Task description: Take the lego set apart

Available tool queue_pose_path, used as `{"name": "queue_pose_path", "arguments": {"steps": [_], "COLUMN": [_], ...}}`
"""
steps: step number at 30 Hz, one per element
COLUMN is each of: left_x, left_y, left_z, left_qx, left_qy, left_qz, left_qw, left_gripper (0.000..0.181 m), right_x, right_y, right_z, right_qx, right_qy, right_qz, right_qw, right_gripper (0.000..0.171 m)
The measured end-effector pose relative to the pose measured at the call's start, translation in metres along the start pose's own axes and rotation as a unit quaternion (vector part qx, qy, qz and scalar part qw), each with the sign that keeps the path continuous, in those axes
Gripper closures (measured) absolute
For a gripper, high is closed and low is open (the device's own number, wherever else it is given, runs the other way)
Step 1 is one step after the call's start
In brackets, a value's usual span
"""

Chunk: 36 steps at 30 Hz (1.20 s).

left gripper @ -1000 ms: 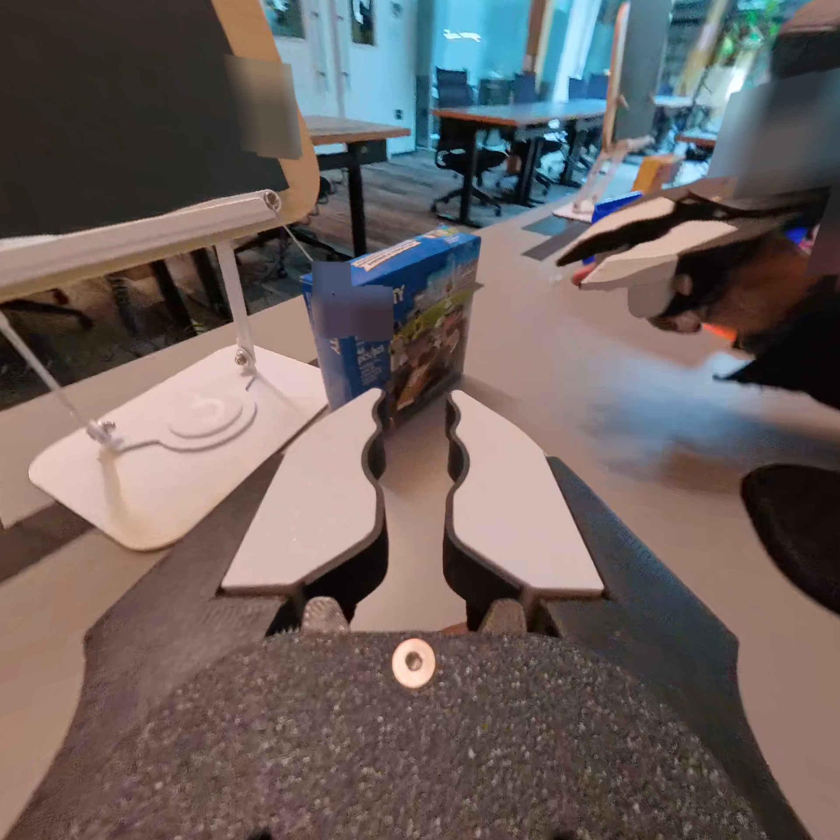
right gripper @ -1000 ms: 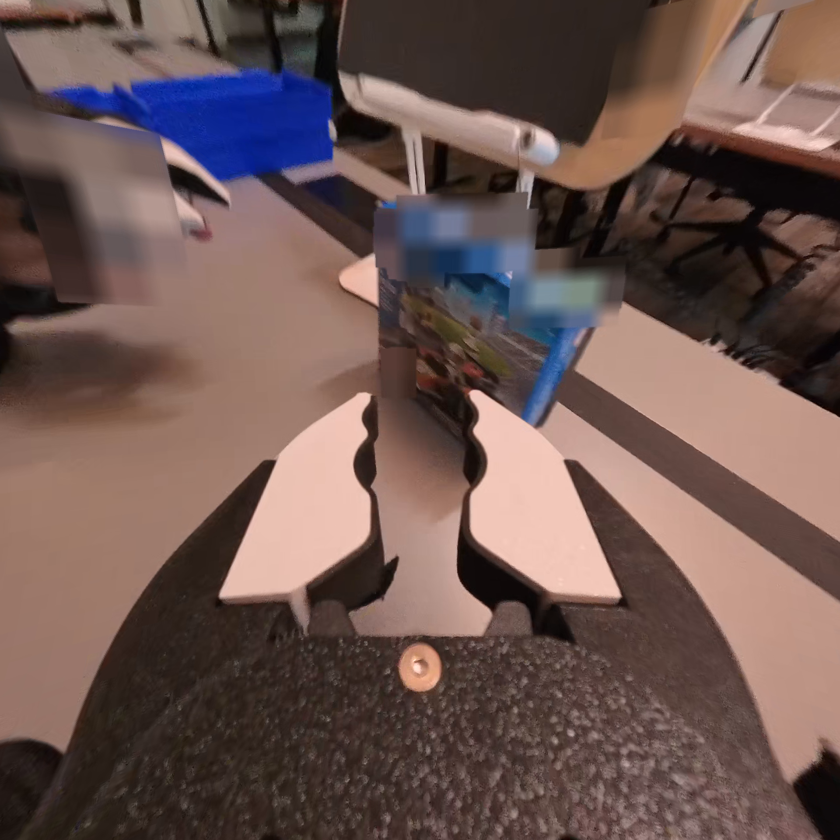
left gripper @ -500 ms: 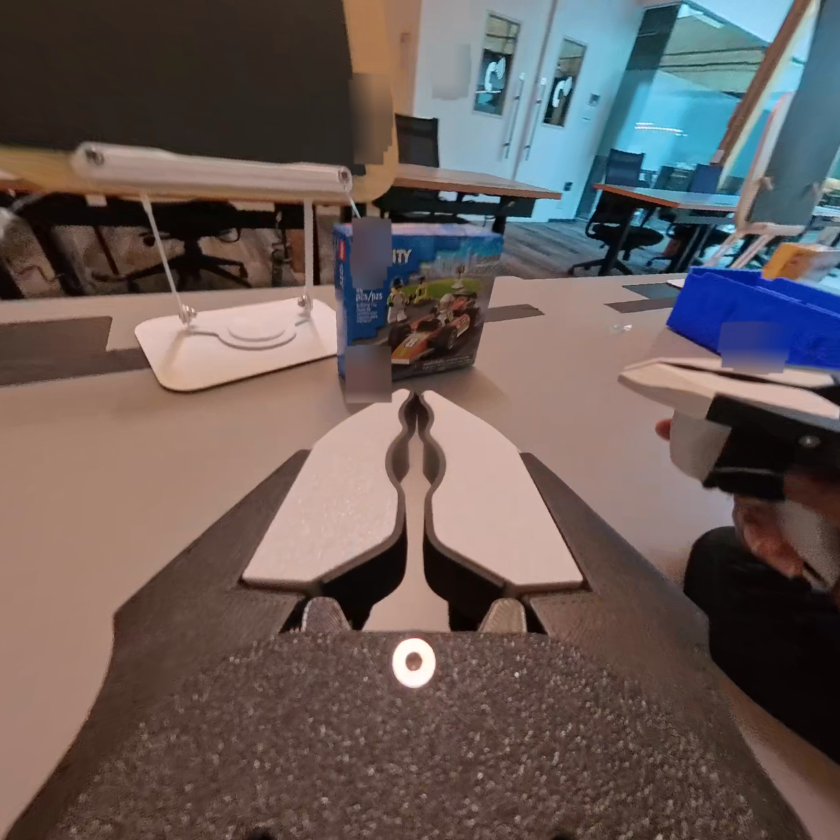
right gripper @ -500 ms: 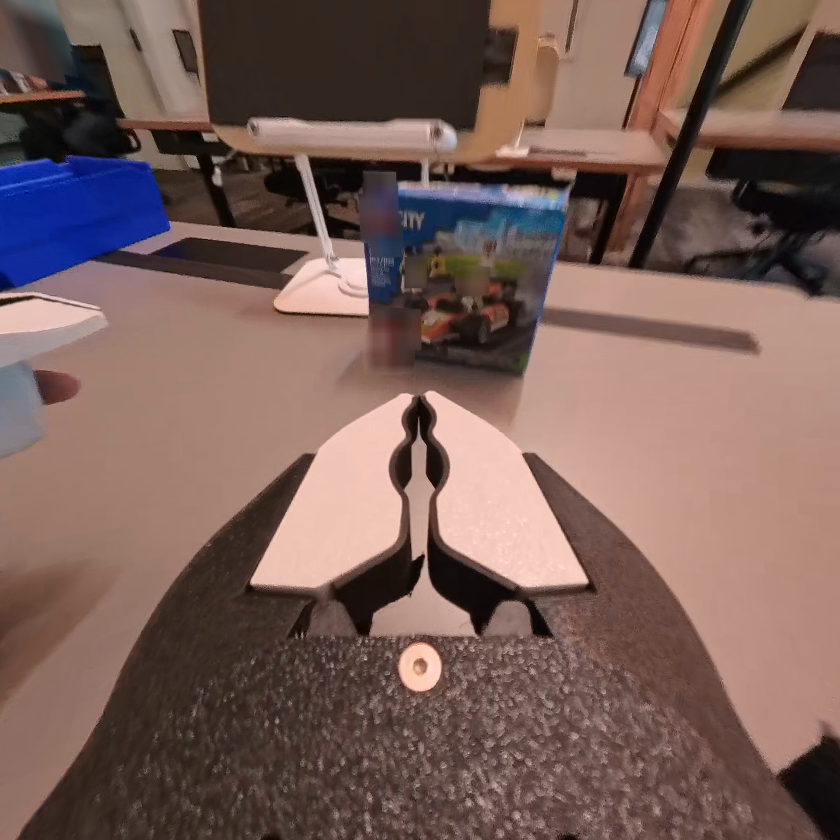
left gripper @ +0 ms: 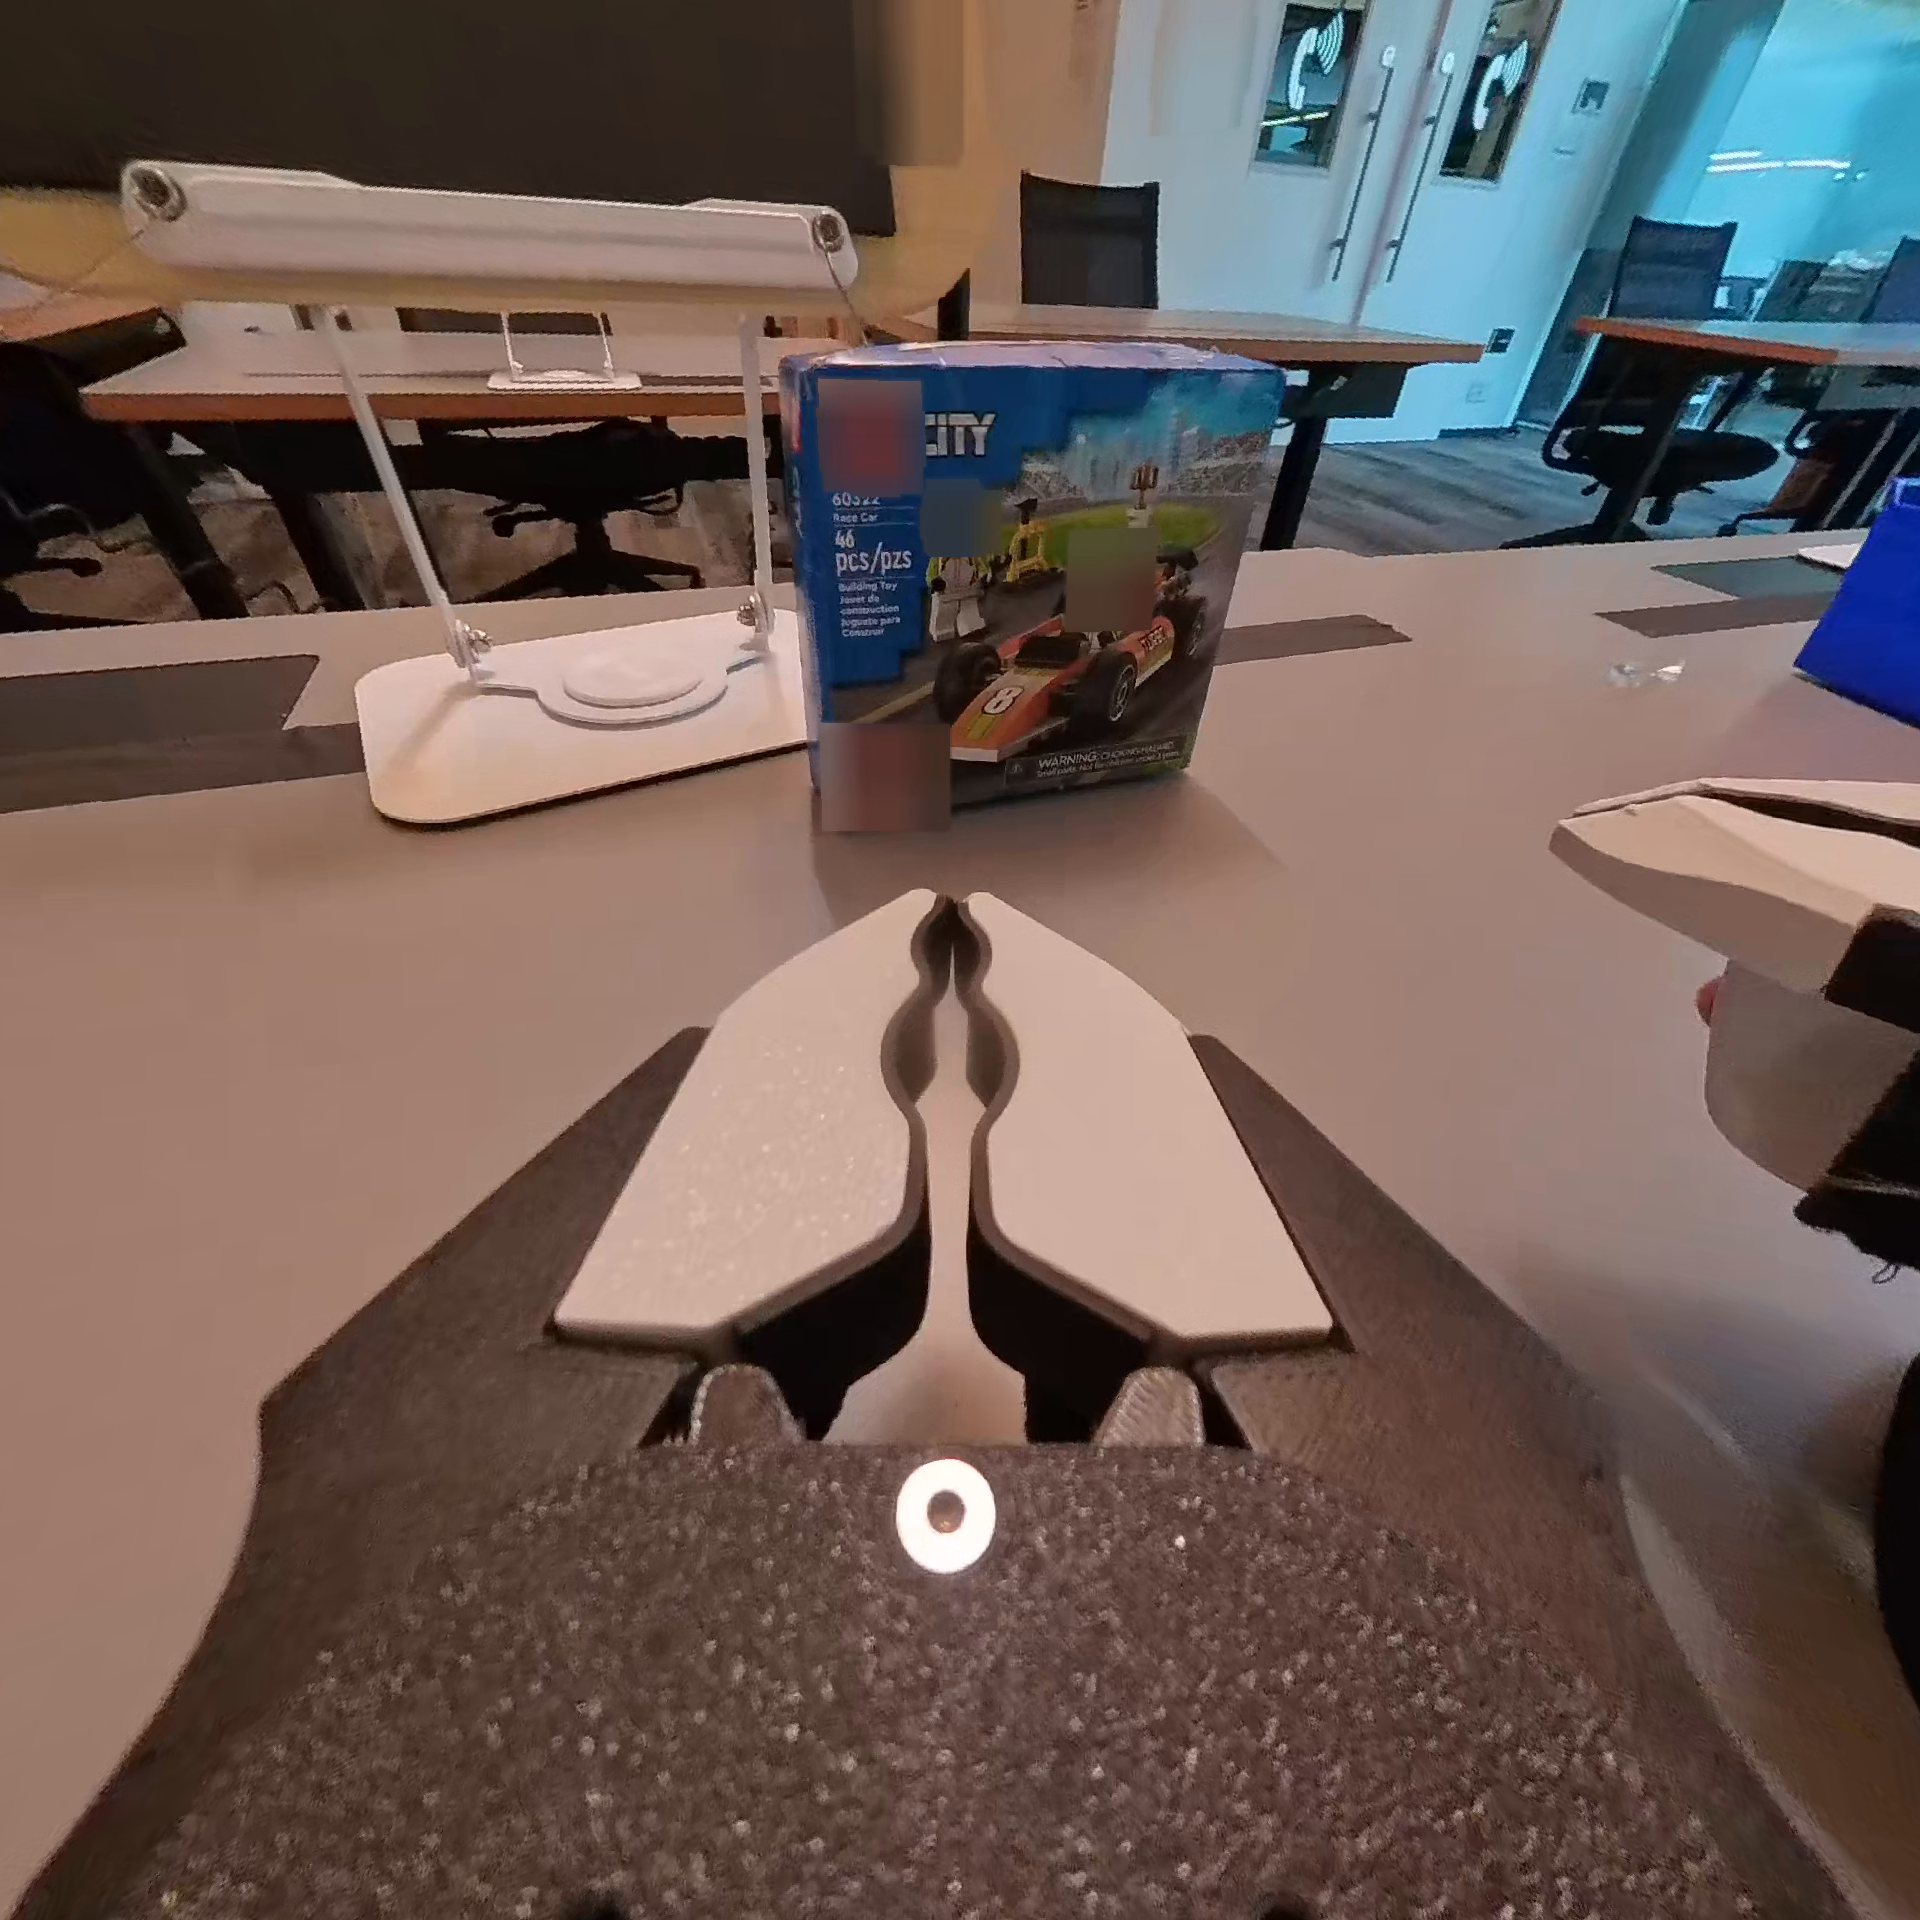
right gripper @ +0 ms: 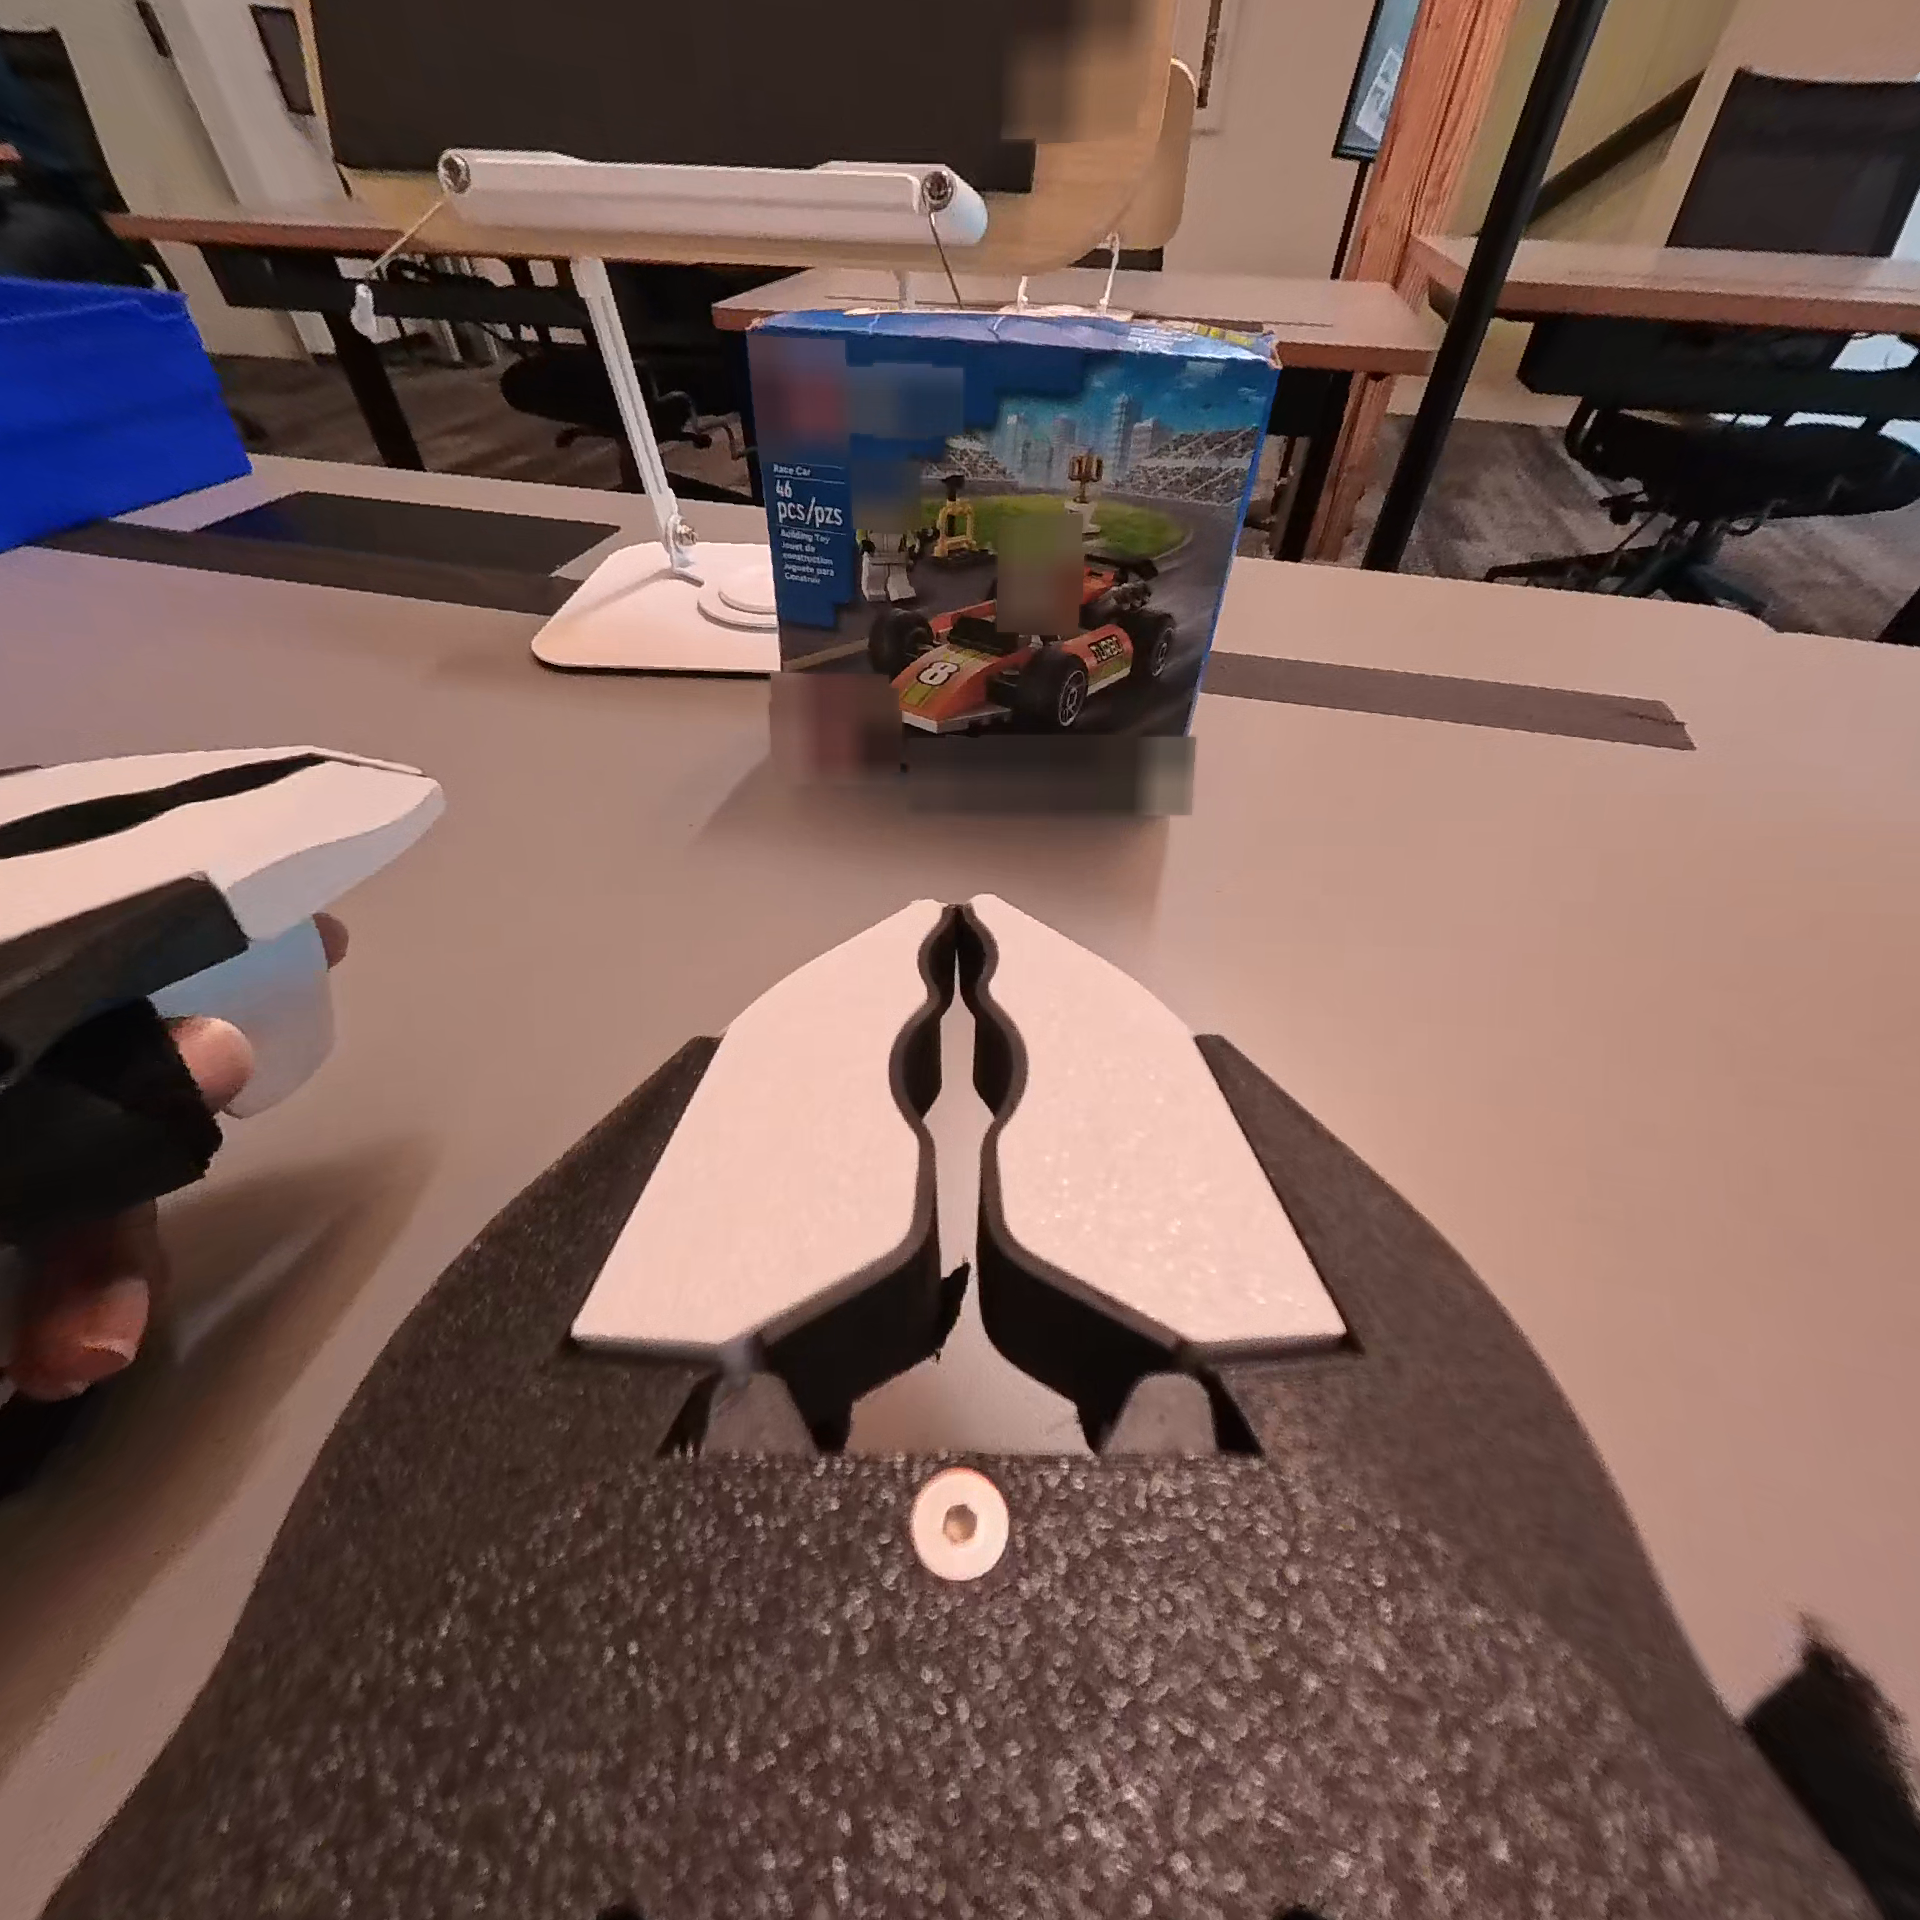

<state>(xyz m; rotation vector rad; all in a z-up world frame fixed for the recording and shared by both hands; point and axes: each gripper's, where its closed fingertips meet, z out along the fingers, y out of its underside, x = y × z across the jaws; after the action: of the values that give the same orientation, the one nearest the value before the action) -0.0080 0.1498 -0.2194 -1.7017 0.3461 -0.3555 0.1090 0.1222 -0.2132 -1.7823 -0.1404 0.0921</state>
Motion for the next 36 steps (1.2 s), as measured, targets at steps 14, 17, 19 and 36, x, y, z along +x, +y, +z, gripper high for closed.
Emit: {"name": "queue_pose_path", "arguments": {"steps": [14, 17, 19, 36], "left_x": [0.001, 0.003, 0.004, 0.009], "left_y": [0.001, 0.001, 0.001, 0.001], "left_z": [0.001, 0.001, 0.001, 0.000], "left_qx": [-0.002, -0.001, 0.000, 0.002], "left_qy": [-0.002, -0.001, 0.000, 0.009], "left_qz": [0.010, 0.017, 0.021, 0.036], "left_qw": [1.000, 1.000, 1.000, 0.999], "left_gripper": [0.181, 0.181, 0.181, 0.181], "right_x": [-0.001, -0.001, -0.002, -0.003], "right_y": [-0.003, -0.003, -0.003, -0.006], "right_z": [-0.003, -0.003, -0.003, -0.005], "right_qx": [0.015, 0.016, 0.016, 0.026], "right_qy": [-0.001, -0.001, -0.002, -0.009], "right_qz": [-0.005, -0.005, -0.006, -0.005], "right_qw": [1.000, 1.000, 1.000, 1.000], "right_gripper": [0.171, 0.171, 0.171, 0.171]}}
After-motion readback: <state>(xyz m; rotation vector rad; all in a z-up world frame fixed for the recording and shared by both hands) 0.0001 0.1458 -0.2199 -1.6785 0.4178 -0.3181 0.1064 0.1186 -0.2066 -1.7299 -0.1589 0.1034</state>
